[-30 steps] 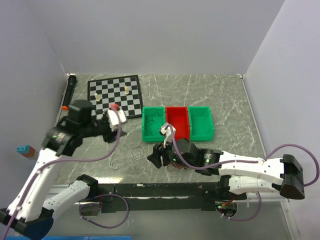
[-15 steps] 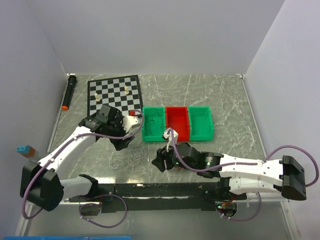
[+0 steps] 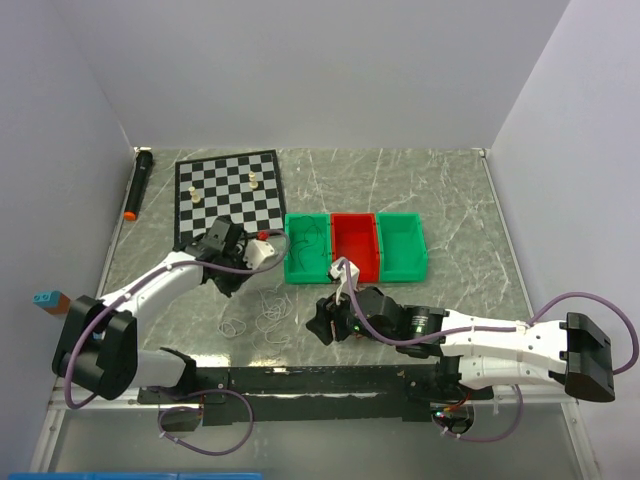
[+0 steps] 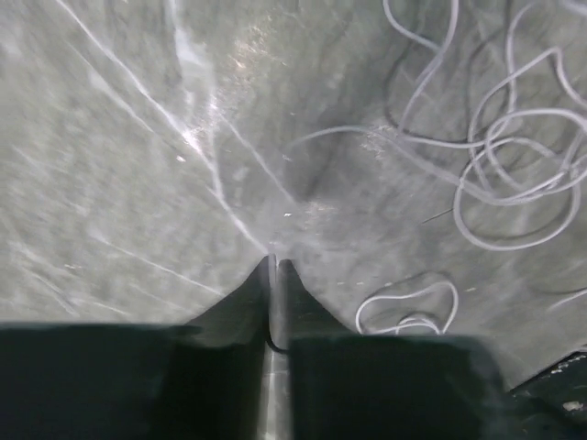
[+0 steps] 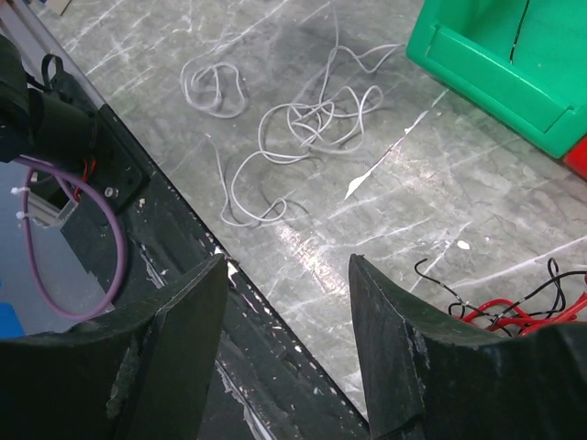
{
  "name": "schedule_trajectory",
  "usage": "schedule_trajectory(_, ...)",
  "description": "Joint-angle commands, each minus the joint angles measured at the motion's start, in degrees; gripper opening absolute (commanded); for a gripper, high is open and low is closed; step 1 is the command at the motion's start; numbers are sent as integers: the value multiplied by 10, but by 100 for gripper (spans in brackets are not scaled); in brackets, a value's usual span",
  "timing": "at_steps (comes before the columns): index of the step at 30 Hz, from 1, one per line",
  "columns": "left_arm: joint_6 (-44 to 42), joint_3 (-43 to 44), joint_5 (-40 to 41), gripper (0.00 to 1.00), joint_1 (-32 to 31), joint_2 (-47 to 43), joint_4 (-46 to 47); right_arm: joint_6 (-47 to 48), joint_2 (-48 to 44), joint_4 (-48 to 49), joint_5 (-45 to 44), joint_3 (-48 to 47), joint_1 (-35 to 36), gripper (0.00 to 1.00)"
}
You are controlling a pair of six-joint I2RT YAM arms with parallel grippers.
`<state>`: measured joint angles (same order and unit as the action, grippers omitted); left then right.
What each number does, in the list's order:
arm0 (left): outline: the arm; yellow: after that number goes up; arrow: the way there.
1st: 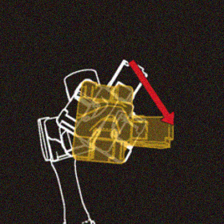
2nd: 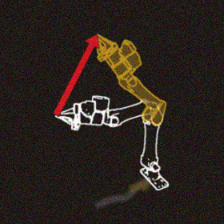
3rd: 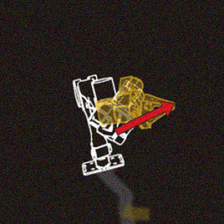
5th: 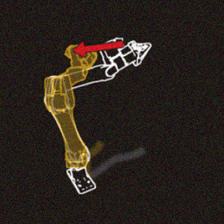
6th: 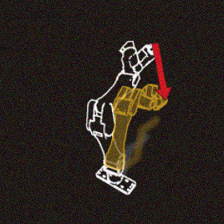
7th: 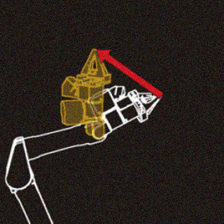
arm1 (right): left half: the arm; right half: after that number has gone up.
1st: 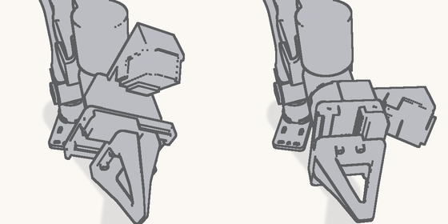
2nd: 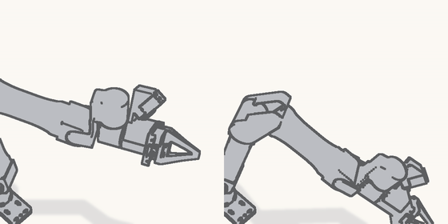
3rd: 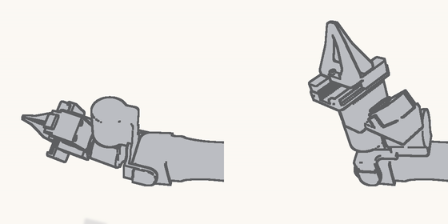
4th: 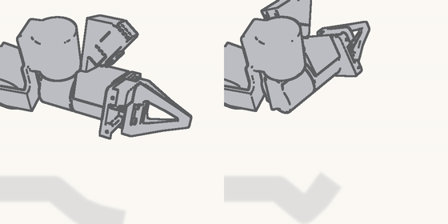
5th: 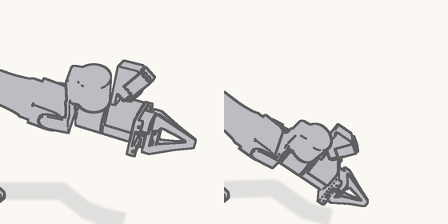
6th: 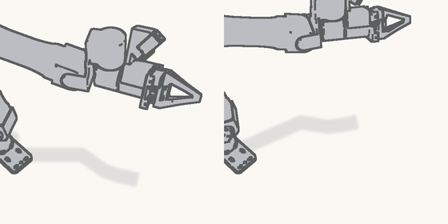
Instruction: Untangle the cables
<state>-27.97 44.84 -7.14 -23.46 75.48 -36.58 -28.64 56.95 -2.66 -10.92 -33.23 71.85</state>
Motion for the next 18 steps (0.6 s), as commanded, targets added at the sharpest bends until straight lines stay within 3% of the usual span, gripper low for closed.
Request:
schedule_trajectory(1,5,42,-10,1,4,-17,11,-3,-11,23,-2,5,-1,62)
schedule_trajectory(6,27,150,-51,1,4,-58,-59,-9,10,41,13,11,-2,63)
schedule_trajectory(12,28,347,-151,1,4,-101,-208,-4,41,28,17,-21,-3,68)
schedule_trajectory(18,14,487,-222,1,3,-133,-290,10,40,51,8,-38,-3,76)
